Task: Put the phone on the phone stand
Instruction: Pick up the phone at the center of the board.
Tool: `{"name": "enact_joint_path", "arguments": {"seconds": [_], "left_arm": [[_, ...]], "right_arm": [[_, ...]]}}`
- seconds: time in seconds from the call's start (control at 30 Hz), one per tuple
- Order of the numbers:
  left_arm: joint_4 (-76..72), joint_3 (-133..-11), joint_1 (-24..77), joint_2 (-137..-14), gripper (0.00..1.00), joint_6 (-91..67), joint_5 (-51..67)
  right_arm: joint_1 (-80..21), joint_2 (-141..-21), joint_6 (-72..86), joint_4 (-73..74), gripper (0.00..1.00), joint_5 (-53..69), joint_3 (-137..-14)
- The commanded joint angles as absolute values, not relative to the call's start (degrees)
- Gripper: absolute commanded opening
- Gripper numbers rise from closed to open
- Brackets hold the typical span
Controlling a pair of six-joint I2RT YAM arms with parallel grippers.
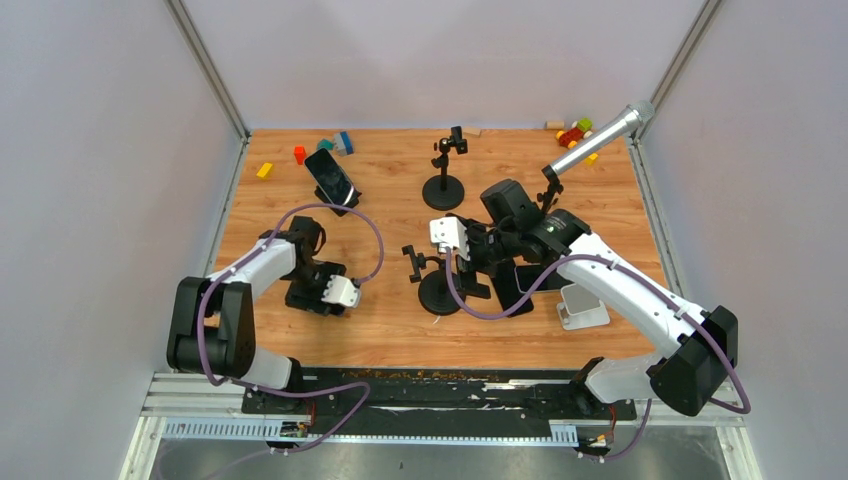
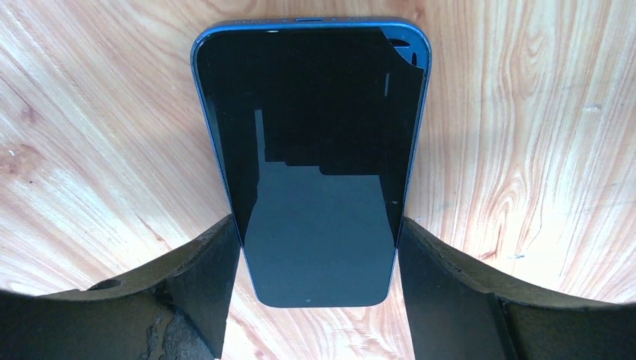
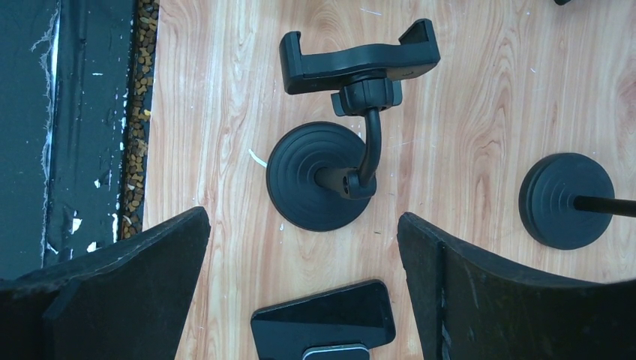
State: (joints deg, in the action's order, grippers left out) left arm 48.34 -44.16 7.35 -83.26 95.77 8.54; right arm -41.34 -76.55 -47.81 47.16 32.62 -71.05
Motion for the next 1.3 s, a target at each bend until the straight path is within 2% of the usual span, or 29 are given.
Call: {"name": "enact_joint_path", "arguments": {"seconds": [0.0,0.37,0.77,1.0,1.27], "left_arm": [[48.2,-42.7,7.3,-82.4,0.25,93.3,14.6],[49.4,-44.4,6.9,-76.5,0.00,88.7,18.6],[49.2,-46.1,6.9,-71.6,0.00,81.9,20.9],[46.8,-48.9,6.9,-66.4,0.00,71.9,23.1],[43.2,-50.6,7.9,-59.5,0.00,59.3,23.6]], "right_arm": [[-40.7,-76.0,-46.4,44.6,0.98,34.8,-71.2],[-38.3,-76.3,-37.9,40.1,0.98,37.4,-76.1],[-37.6,-82.2,-28.0,33.8,0.99,35.1,-83.5],[-36.2,-90.0,-15.4,29.5,0.99,32.4,-93.2],[-34.9,-100.9,-3.3,27.1,0.96,35.8,-102.6]]}}
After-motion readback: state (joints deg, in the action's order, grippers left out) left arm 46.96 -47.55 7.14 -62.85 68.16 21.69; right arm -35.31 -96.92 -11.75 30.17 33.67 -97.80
